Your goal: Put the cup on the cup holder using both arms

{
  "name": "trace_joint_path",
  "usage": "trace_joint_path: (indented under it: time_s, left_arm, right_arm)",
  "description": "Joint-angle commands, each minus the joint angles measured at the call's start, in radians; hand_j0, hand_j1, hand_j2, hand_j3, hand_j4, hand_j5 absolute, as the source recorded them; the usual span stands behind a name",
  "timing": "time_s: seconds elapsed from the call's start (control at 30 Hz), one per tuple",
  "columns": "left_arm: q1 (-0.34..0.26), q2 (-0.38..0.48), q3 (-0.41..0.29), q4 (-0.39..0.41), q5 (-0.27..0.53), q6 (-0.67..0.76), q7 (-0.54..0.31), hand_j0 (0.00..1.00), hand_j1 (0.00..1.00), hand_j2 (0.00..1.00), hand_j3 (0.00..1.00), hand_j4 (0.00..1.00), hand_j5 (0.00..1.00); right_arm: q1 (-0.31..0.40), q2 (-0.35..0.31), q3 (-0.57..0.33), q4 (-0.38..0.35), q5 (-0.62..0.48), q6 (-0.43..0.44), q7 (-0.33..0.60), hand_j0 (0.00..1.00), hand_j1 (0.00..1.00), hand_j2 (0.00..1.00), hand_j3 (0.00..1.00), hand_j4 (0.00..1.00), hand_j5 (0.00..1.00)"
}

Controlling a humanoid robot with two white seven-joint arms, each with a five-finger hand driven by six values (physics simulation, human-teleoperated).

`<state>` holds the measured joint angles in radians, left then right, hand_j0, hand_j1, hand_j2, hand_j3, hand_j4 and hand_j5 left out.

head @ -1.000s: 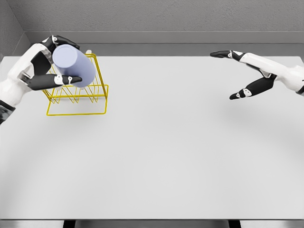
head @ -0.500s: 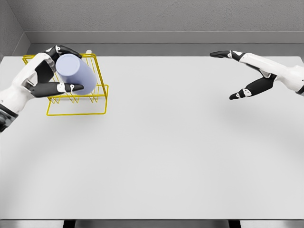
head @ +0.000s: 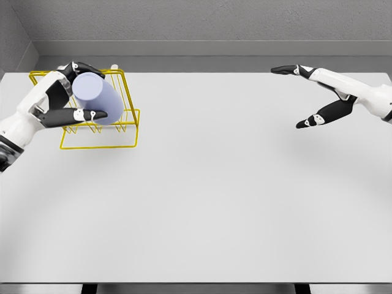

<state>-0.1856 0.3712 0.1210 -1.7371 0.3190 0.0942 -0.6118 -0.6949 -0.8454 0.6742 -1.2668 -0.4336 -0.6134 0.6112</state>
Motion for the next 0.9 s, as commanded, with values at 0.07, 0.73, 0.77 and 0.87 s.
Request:
trace_joint_path:
  time_s: [0.07, 0.73, 0.77, 0.87]
  left_arm:
    - [0.002, 0.002, -0.001, -0.002, 0.008, -0.001, 0.001, 0.75, 0.75, 0.75, 0.75, 0.75, 0.75]
    - [0.014, 0.091, -0.006, -0.025, 0.074, -0.013, 0.001, 1.00, 1.00, 1.00, 1.00, 1.00, 1.00]
    - [0.015, 0.109, -0.006, -0.025, 0.100, -0.014, 0.001, 1.00, 1.00, 1.00, 1.00, 1.00, 1.00]
    - [0.032, 0.187, -0.003, -0.025, 0.183, -0.014, 0.001, 1.00, 1.00, 1.00, 1.00, 1.00, 1.00]
  right_arm:
    - [0.000, -0.001, -0.001, 0.000, -0.008, 0.003, 0.000, 1.00, 1.00, 1.00, 1.00, 1.00, 1.00]
    - [0.002, -0.001, -0.001, 0.000, -0.008, 0.003, 0.000, 1.00, 1.00, 1.00, 1.00, 1.00, 1.00]
    - [0.002, -0.001, -0.001, 0.000, -0.008, 0.003, 0.000, 1.00, 1.00, 1.00, 1.00, 1.00, 1.00]
    - [0.002, -0.001, -0.001, 0.000, -0.008, 0.003, 0.000, 1.00, 1.00, 1.00, 1.00, 1.00, 1.00]
